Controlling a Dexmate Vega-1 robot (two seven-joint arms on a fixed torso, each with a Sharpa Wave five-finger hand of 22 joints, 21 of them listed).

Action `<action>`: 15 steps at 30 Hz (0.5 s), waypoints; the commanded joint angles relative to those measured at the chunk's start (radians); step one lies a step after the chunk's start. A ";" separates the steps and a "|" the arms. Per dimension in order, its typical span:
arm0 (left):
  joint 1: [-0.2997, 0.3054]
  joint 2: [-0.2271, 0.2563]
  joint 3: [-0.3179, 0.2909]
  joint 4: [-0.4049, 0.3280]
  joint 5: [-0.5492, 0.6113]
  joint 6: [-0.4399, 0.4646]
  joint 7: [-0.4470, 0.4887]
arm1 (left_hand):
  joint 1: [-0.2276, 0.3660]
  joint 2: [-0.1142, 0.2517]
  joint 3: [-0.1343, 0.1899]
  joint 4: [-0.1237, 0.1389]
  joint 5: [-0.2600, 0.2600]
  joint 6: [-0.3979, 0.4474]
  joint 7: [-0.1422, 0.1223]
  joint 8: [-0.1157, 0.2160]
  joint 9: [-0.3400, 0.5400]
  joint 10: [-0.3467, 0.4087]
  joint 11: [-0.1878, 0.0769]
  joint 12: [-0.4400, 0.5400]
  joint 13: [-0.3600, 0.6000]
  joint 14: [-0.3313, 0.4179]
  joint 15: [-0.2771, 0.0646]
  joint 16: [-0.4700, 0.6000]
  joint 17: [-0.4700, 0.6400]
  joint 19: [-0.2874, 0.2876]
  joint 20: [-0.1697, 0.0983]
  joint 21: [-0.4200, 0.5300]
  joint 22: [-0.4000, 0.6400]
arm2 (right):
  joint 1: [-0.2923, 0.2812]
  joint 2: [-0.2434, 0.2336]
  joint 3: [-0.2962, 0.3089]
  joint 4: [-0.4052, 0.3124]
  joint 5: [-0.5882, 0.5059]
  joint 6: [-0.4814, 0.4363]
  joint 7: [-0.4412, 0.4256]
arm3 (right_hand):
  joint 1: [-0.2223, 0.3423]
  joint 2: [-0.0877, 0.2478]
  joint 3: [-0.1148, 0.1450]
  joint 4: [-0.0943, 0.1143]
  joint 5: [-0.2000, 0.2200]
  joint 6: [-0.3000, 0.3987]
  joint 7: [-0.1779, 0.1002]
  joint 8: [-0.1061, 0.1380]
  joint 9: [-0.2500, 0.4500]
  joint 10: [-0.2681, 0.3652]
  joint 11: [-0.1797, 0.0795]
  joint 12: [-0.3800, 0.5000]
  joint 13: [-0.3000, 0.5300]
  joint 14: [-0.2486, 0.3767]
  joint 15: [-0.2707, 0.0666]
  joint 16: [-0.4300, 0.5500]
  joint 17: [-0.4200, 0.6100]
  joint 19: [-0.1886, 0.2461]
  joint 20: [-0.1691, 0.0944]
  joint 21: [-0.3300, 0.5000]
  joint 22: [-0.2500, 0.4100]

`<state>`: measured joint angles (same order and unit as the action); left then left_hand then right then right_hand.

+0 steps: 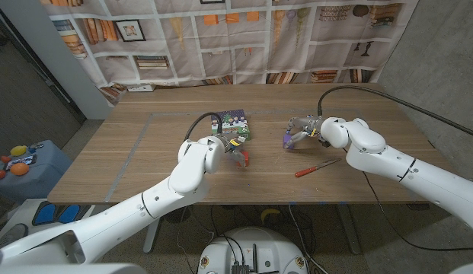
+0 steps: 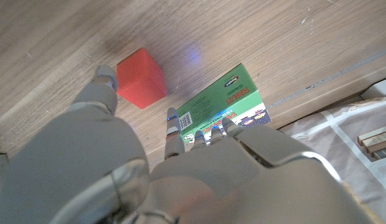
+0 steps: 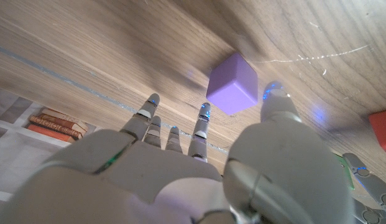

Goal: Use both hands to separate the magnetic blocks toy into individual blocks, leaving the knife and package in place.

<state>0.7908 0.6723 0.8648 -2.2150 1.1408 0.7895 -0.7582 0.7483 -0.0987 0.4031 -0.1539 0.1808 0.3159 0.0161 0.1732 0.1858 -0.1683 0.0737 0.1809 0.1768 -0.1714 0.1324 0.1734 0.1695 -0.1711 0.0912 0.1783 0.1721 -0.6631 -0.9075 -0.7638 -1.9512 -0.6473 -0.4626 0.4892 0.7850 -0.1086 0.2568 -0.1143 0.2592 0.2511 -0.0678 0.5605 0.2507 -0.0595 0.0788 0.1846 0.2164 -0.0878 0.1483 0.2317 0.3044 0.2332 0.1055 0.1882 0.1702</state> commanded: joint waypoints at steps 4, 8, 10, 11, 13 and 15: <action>0.065 0.012 -0.110 -0.053 -0.064 -0.047 0.088 | -0.022 0.003 0.001 0.009 -0.007 -0.004 -0.005 0.000 0.001 -0.088 0.007 0.006 0.002 -0.187 0.002 0.005 0.006 -0.151 0.005 0.005 0.001 | -0.024 -0.009 0.048 -0.033 0.044 -0.012 -0.036 | -0.031 0.008 -0.009 0.009 0.009 -0.022 0.005 -0.014 -0.002 -0.014 0.002 0.008 0.003 -0.012 0.009 -0.002 0.005 -0.012 0.003 -0.005 0.001; 0.080 0.020 -0.143 -0.055 -0.114 -0.051 0.134 | -0.037 0.009 -0.002 0.016 -0.006 -0.019 0.003 -0.001 0.001 -0.086 0.009 0.008 0.002 -0.186 0.003 0.006 0.006 -0.151 0.001 0.006 0.001 | -0.034 -0.016 0.069 -0.029 0.086 0.011 -0.062 | -0.047 0.015 -0.011 0.017 0.012 -0.034 0.010 -0.021 -0.004 -0.014 0.006 0.010 0.003 -0.019 0.011 -0.004 0.007 -0.024 0.006 -0.007 0.001; 0.083 0.026 -0.163 -0.056 -0.157 -0.058 0.147 | -0.046 0.011 -0.004 0.019 -0.006 -0.025 0.006 -0.002 0.000 -0.086 0.012 0.008 0.001 -0.188 0.003 0.006 0.006 -0.152 0.000 0.006 0.001 | -0.031 -0.022 0.078 -0.027 0.113 0.024 -0.055 | -0.058 0.018 -0.013 0.021 0.014 -0.042 0.010 -0.027 -0.006 -0.013 0.011 0.012 0.003 -0.026 0.016 -0.006 0.008 -0.034 0.009 -0.009 0.001; 0.086 0.028 -0.173 -0.055 -0.180 -0.061 0.160 | -0.049 0.012 -0.005 0.020 -0.006 -0.026 0.008 -0.001 0.000 -0.086 0.014 0.009 0.001 -0.188 0.004 0.006 0.006 -0.153 0.000 0.006 0.002 | -0.032 -0.021 0.081 -0.030 0.119 0.015 -0.056 | -0.063 0.019 -0.014 0.022 0.015 -0.045 0.009 -0.029 -0.006 -0.015 0.012 0.012 0.003 -0.033 0.019 -0.009 0.008 -0.042 0.012 -0.010 0.001; 0.091 0.030 -0.193 -0.052 -0.229 -0.066 0.187 | -0.052 0.013 -0.006 0.021 -0.006 -0.027 0.009 -0.001 0.000 -0.087 0.014 0.009 0.001 -0.189 0.004 0.006 0.006 -0.153 0.000 0.006 0.002 | -0.023 -0.030 0.088 -0.022 0.150 0.043 -0.043 | -0.067 0.020 -0.015 0.024 0.016 -0.046 0.008 -0.030 -0.007 -0.018 0.014 0.012 0.003 -0.038 0.022 -0.010 0.009 -0.050 0.015 -0.012 0.001; 0.096 0.035 -0.210 -0.049 -0.276 -0.073 0.218 | -0.058 0.015 -0.007 0.024 -0.006 -0.029 0.013 0.000 0.000 -0.085 0.015 0.010 0.001 -0.189 0.005 0.006 0.006 -0.153 0.000 0.007 0.002 | -0.033 -0.031 0.107 -0.017 0.192 0.053 -0.057 | -0.074 0.022 -0.016 0.026 0.018 -0.052 0.003 -0.035 -0.009 -0.022 0.018 0.012 0.004 -0.044 0.029 -0.012 0.010 -0.064 0.023 -0.014 0.001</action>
<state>0.8510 0.6884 0.7529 -2.2580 1.0548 0.7473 -0.6615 0.7027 -0.0867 0.3960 -0.1378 0.1769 0.2955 0.0257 0.1732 0.1860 -0.1725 0.0801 0.1851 0.1768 -0.1714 0.1322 0.1734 0.1695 -0.1711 0.0911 0.1783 0.1721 -0.6870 -0.9223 -0.7072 -1.9755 -0.5733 -0.4550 0.4489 0.7214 -0.0844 0.2389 -0.0965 0.2669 0.2083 -0.0609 0.5296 0.2413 -0.0760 0.0843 0.1926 0.2164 -0.1217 0.1715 0.2234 0.3091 0.1812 0.1217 0.1772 0.1701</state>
